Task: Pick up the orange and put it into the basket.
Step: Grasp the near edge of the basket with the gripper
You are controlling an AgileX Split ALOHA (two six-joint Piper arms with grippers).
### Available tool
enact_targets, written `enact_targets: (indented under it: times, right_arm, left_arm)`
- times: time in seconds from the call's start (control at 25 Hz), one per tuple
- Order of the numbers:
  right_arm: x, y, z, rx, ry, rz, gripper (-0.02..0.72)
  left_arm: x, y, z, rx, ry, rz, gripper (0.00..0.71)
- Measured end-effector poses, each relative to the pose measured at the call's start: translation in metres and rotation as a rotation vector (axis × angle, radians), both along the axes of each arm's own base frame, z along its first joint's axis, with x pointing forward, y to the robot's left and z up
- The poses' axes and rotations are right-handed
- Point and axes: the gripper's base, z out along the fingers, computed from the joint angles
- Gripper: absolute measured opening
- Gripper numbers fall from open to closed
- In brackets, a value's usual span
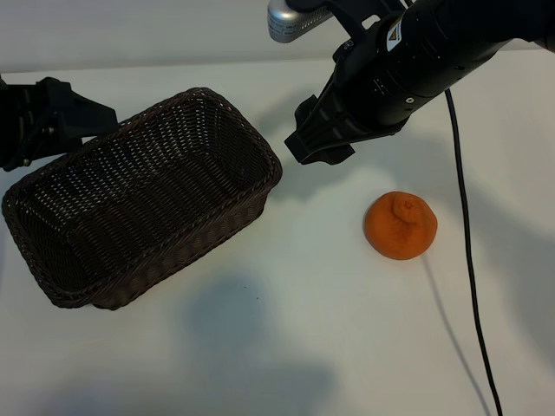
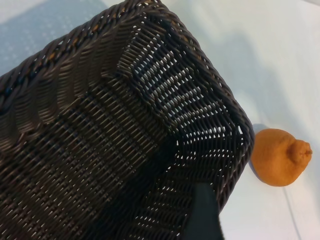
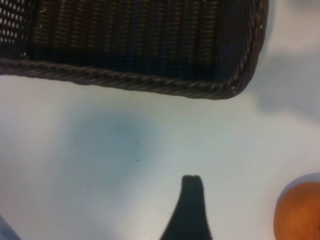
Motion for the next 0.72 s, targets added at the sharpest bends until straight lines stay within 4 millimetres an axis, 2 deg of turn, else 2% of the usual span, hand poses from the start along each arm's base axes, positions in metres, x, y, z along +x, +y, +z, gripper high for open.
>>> enact_targets:
  times: [0.44,0.72]
  right_arm:
    - [0.0,0.0,0.0,0.0,0.0,0.0,0.593]
    - [0.0,0.0,0.0,0.001,0.0,0.0,0.593]
  left_arm:
    - [0.0,0.004,0.0,0.044,-0.007,0.033,0.588]
    - [-0.03,0.03,0.013,0.283,0.074,0.254,0.561]
